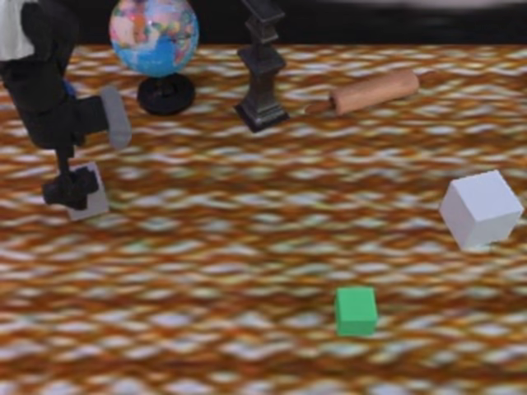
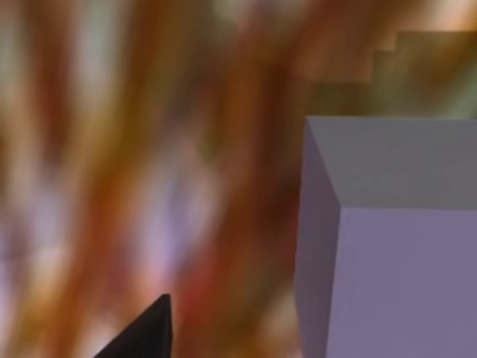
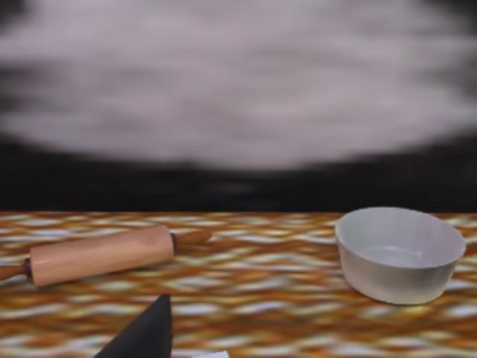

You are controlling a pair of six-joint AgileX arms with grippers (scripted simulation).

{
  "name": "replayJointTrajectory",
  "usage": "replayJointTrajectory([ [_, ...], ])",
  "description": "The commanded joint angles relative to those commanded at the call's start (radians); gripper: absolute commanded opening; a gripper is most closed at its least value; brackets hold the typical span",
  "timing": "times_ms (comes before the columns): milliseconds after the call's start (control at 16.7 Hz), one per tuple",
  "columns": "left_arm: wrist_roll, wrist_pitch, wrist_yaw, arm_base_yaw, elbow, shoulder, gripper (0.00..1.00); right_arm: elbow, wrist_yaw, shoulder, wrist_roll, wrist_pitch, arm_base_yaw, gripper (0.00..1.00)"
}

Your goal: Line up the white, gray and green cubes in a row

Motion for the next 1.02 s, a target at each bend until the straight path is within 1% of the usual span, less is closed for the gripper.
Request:
replayJointTrajectory([
  [120, 0.001, 0.081, 0.0, 0.001, -0.047, 0.03, 1.0, 0.0, 0.0, 0.0, 0.0, 0.0, 0.0, 1.0],
  [240, 0.002, 0.128, 0.001, 0.002, -0.077, 0.051, 1.0, 0.0, 0.0, 0.0, 0.0, 0.0, 0.0, 1.0],
  [480, 0.003, 0.135, 0.001, 0.002, -0.083, 0.055, 1.0, 0.0, 0.0, 0.0, 0.0, 0.0, 0.0, 1.0],
  [1020, 0.003, 0.135, 0.001, 0.002, -0.083, 0.055, 0.32, 0.0, 0.0, 0.0, 0.0, 0.0, 0.0, 1.0],
])
